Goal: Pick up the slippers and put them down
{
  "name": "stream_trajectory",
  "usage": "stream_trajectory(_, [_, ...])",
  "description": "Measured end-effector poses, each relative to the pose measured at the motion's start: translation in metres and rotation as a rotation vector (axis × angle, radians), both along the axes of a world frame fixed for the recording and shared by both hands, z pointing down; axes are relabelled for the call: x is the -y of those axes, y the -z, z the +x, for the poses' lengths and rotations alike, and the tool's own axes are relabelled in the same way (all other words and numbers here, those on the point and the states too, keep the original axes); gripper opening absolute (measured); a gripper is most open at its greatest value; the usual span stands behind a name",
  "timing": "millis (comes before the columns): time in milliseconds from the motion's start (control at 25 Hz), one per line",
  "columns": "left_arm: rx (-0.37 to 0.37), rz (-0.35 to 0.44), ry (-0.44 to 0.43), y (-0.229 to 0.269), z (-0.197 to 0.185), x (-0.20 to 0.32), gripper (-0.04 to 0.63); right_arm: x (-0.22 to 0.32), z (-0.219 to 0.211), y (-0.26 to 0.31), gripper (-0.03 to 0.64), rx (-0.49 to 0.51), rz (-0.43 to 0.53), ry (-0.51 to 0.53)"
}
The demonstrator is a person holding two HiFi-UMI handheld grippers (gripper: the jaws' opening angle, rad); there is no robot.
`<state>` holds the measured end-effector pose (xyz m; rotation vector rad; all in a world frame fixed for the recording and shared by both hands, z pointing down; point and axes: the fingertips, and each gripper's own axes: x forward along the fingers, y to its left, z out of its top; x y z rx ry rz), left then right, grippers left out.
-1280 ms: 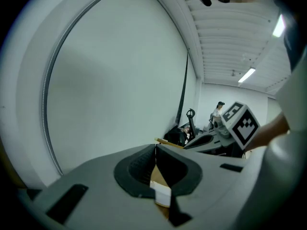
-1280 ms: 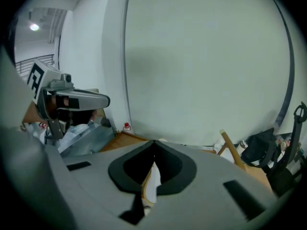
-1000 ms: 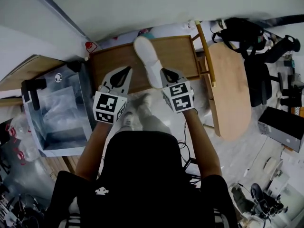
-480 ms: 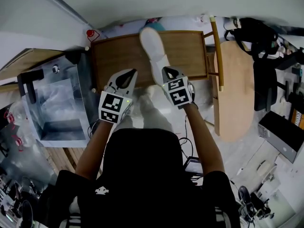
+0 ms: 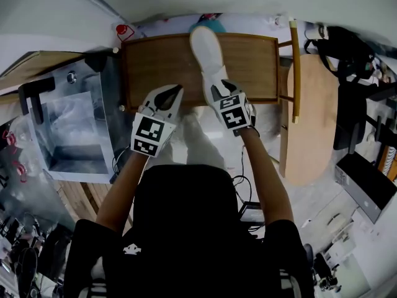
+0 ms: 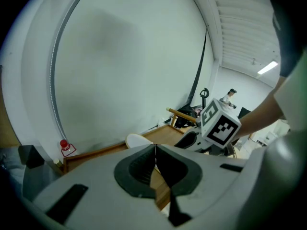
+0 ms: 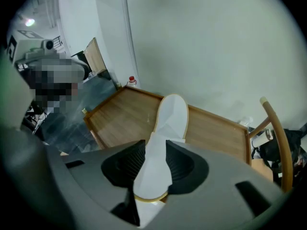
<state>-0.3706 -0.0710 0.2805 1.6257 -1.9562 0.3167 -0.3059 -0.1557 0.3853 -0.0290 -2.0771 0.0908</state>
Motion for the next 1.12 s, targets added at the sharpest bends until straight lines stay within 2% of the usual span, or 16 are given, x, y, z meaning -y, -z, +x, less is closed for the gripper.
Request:
stream_trajectory(360, [-0.017,-0.030,0.035,-0.017,0.000,-0.008,0.006,-0.003,-0.007,-0.035,0.244,-0.063,0.013,0.030])
stream_trajectory(560, [-0.020,-0.044,0.049,-0.024,-0.003,-0.011,0.006,-0.002,-0.008,-0.053,0.253,-0.101,0.008,0.022])
stream_trajectory(1120, [-0.037,-0.054,0.058,-0.030,-0.009,-0.011,0.006,0.001,-0.003,-0.066,0.104,-0.173,0.036,0.022])
